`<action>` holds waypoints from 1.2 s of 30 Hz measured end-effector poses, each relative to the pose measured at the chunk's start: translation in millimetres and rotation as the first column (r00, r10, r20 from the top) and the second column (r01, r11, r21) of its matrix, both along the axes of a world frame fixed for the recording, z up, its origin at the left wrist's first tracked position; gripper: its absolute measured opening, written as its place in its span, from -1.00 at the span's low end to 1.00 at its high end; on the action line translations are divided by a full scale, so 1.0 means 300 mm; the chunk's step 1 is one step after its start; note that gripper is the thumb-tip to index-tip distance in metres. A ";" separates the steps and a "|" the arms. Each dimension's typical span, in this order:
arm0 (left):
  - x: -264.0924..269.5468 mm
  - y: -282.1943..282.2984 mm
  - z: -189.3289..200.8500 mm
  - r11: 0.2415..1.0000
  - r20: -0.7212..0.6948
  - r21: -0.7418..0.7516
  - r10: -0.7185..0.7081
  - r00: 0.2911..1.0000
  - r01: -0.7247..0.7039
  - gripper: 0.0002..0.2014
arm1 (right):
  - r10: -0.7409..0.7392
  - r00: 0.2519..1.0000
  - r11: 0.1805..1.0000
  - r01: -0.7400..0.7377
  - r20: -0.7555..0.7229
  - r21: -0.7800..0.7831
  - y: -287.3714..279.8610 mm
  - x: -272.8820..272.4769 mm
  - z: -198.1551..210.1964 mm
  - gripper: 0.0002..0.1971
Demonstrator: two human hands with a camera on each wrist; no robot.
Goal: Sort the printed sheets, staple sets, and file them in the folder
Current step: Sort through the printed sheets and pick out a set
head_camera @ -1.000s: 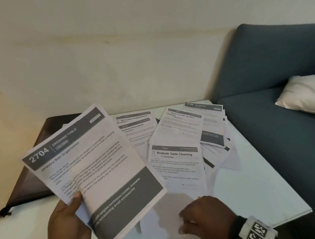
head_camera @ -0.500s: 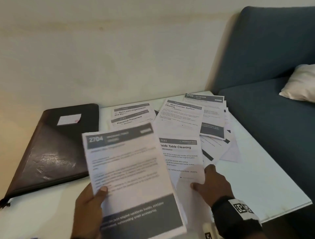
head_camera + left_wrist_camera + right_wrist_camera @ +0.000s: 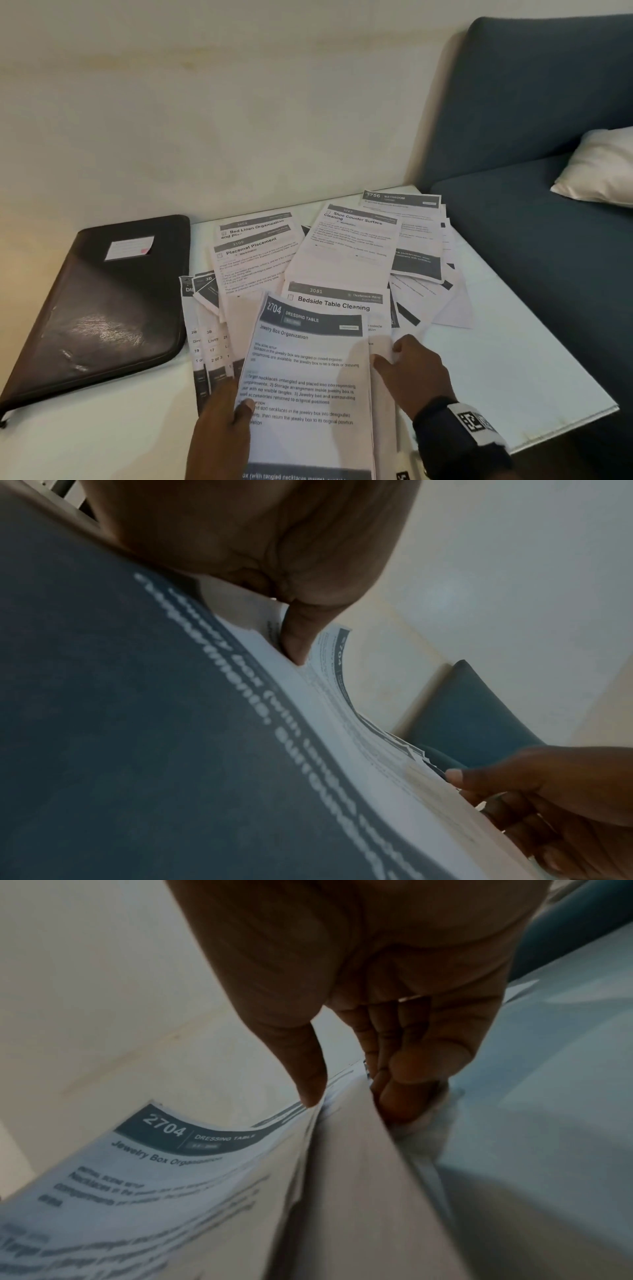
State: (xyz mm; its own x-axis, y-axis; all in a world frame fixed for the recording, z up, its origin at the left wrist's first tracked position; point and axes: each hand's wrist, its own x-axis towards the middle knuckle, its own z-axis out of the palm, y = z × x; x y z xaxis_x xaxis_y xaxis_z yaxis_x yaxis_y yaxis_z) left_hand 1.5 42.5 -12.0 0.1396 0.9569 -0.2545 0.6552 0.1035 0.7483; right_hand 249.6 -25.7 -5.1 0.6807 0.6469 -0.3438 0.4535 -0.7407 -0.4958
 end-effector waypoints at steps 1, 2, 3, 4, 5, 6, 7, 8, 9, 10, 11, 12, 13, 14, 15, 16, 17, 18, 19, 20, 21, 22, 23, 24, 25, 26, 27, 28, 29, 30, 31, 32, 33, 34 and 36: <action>0.000 -0.004 0.005 1.000 0.002 0.006 -0.012 1.000 0.012 -0.57 | -0.004 1.000 1.000 0.004 -0.017 0.002 0.003 -0.003 -0.008 -0.61; 0.002 -0.005 0.013 1.000 0.003 0.005 -0.021 1.000 0.021 -0.56 | -0.004 0.999 1.000 0.004 -0.035 0.007 0.006 -0.006 -0.015 -0.61; 0.004 -0.005 0.016 0.999 0.000 -0.005 -0.031 1.000 0.031 -0.56 | -0.002 0.998 1.000 0.003 -0.069 0.013 0.008 -0.009 -0.023 -0.63; 0.006 -0.005 0.019 0.999 0.002 -0.017 -0.041 0.999 0.041 -0.56 | 0.002 0.993 1.000 0.002 -0.117 0.031 0.007 -0.011 -0.033 -0.65; 0.008 -0.006 0.020 0.998 0.015 -0.029 -0.048 0.999 0.048 -0.55 | 0.011 0.984 0.998 -0.001 -0.176 0.057 0.006 -0.015 -0.042 -0.68; 0.007 -0.005 0.020 0.998 0.039 -0.034 -0.047 0.998 0.048 -0.55 | 0.032 0.975 0.996 -0.013 -0.219 0.086 0.006 -0.021 -0.047 -0.69; 0.006 -0.005 0.019 0.998 0.061 -0.038 -0.048 0.997 0.050 -0.56 | 0.054 0.969 0.992 -0.026 -0.239 0.120 0.005 -0.025 -0.053 -0.69; 0.007 -0.006 0.019 0.998 0.077 -0.041 -0.048 0.996 0.051 -0.58 | 0.069 0.966 0.988 -0.032 -0.248 0.152 0.004 -0.029 -0.055 -0.68; 0.005 -0.002 0.015 0.998 0.091 -0.042 -0.047 0.995 0.051 -0.60 | 0.075 0.963 0.982 -0.026 -0.258 0.188 0.003 -0.031 -0.052 -0.68; 0.003 0.000 0.011 0.998 0.105 -0.034 -0.046 0.993 0.050 -0.62 | 0.072 0.959 0.976 -0.011 -0.275 0.219 0.000 -0.033 -0.046 -0.69; 0.000 0.003 0.008 0.999 0.123 -0.026 -0.041 0.992 0.044 -0.63 | 0.072 0.953 0.968 0.004 -0.294 0.250 -0.001 -0.034 -0.037 -0.71; -0.001 0.007 0.006 0.999 0.144 -0.024 -0.039 0.989 0.043 -0.65 | 0.075 0.946 0.959 0.019 -0.316 0.283 -0.007 -0.035 -0.025 -0.73; -0.005 0.012 0.000 0.999 0.174 -0.020 -0.044 0.984 0.049 -0.66 | 0.085 0.939 0.945 0.030 -0.332 0.327 -0.013 -0.036 -0.014 -0.75; -0.007 0.017 0.003 0.998 0.211 -0.014 -0.049 0.976 0.054 -0.64 | 0.100 0.933 0.925 0.041 -0.346 0.377 -0.017 -0.039 0.006 -0.77; -0.010 0.019 0.006 0.999 0.248 -0.002 -0.044 0.968 0.046 -0.60 | 0.112 0.926 0.903 0.058 -0.361 0.426 -0.023 -0.044 0.027 -0.77; -0.011 0.024 0.018 1.000 0.293 0.014 -0.022 0.956 0.019 -0.59 | 0.133 0.918 0.875 0.068 -0.374 0.479 -0.023 -0.048 0.056 -0.77; -0.009 0.025 0.029 0.999 0.355 0.029 0.008 0.935 -0.020 -0.62 | 0.155 0.911 0.846 0.078 -0.383 0.528 -0.023 -0.055 0.086 -0.76; -0.006 0.026 0.043 0.997 0.426 0.044 0.042 0.904 -0.067 -0.68 | 0.184 0.904 0.818 0.077 -0.386 0.570 -0.021 -0.062 0.122 -0.76; -0.004 0.028 0.063 0.990 0.498 0.067 0.072 0.864 -0.121 -0.72 | 0.220 0.894 0.787 0.073 -0.390 0.613 -0.014 -0.072 0.162 -0.77; 0.000 0.022 0.084 0.983 0.556 0.078 0.097 0.826 -0.168 -0.73 | 0.256 0.880 0.755 0.077 -0.401 0.651 -0.015 -0.081 0.195 -0.78; 0.001 0.020 0.111 0.977 0.611 0.079 0.112 0.784 -0.200 -0.73 | 0.293 0.866 0.726 0.074 -0.405 0.684 -0.011 -0.092 0.228 -0.78; 0.004 0.013 0.136 0.975 0.663 0.069 0.115 0.740 -0.213 -0.74 | 0.317 0.860 0.705 0.068 -0.400 0.706 -0.013 -0.103 0.255 -0.75; 0.004 0.006 0.157 0.975 0.705 0.055 0.116 0.699 -0.217 -0.72 | 0.334 0.855 0.689 0.066 -0.397 0.721 -0.017 -0.111 0.272 -0.71; 0.006 0.000 0.178 0.978 0.737 0.051 0.099 0.669 -0.201 -0.69 | 0.353 0.842 0.677 0.073 -0.409 0.733 -0.019 -0.118 0.283 -0.66; 0.003 -0.005 0.186 0.981 0.750 0.059 0.077 0.657 -0.183 -0.63 | 0.372 0.821 0.672 0.083 -0.433 0.736 -0.023 -0.122 0.285 -0.62; -0.003 -0.009 0.185 0.983 0.744 0.081 0.052 0.666 -0.167 -0.55 | 0.386 0.806 0.679 0.081 -0.449 0.730 -0.027 -0.127 0.288 -0.58; -0.011 -0.010 0.182 0.983 0.721 0.108 0.028 0.693 -0.152 -0.48 | 0.403 0.799 0.679 0.065 -0.446 0.731 -0.029 -0.131 0.289 -0.57; -0.019 -0.012 0.184 0.980 0.698 0.133 0.012 0.716 -0.146 -0.46 | 0.421 0.803 0.668 0.040 -0.421 0.743 -0.032 -0.135 0.291 -0.56; -0.025 -0.013 0.191 0.977 0.692 0.155 -0.001 0.722 -0.148 -0.52 | 0.440 0.811 0.649 0.009 -0.385 0.761 -0.033 -0.135 0.291 -0.52; -0.030 -0.011 0.194 0.974 0.688 0.168 -0.006 0.726 -0.151 -0.58 | 0.457 0.817 0.634 -0.021 -0.352 0.773 -0.034 -0.137 0.297 -0.47; -0.029 -0.013 0.203 0.973 0.685 0.177 -0.013 0.728 -0.150 -0.60 | 0.465 0.820 0.620 -0.034 -0.332 0.784 -0.037 -0.136 0.301 -0.46; -0.030 -0.016 0.211 0.972 0.689 0.174 -0.006 0.725 -0.158 -0.60 | 0.469 0.821 0.608 -0.033 -0.326 0.793 -0.039 -0.136 0.306 -0.47; -0.030 -0.019 0.221 0.972 0.699 0.167 0.003 0.715 -0.167 -0.58 | 0.475 0.818 0.596 -0.028 -0.325 0.803 -0.040 -0.132 0.307 -0.50; -0.028 -0.022 0.228 0.973 0.710 0.153 0.015 0.705 -0.174 -0.56 | 0.481 0.812 0.583 -0.015 -0.331 0.812 -0.041 -0.128 0.310 -0.54; -0.027 -0.024 0.227 0.976 0.711 0.126 0.037 0.702 -0.179 -0.47 | 0.500 0.796 0.561 0.002 -0.341 0.828 -0.039 -0.126 0.307 -0.59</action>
State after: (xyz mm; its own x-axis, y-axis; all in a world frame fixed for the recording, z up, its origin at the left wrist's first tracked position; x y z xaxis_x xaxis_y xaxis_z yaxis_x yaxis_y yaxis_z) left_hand -6.6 35.2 56.0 0.1023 0.9938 0.0435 -0.0742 -0.0360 0.9966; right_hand 211.8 -37.3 87.0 0.3351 0.9301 0.1506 0.0597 0.1385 -0.9886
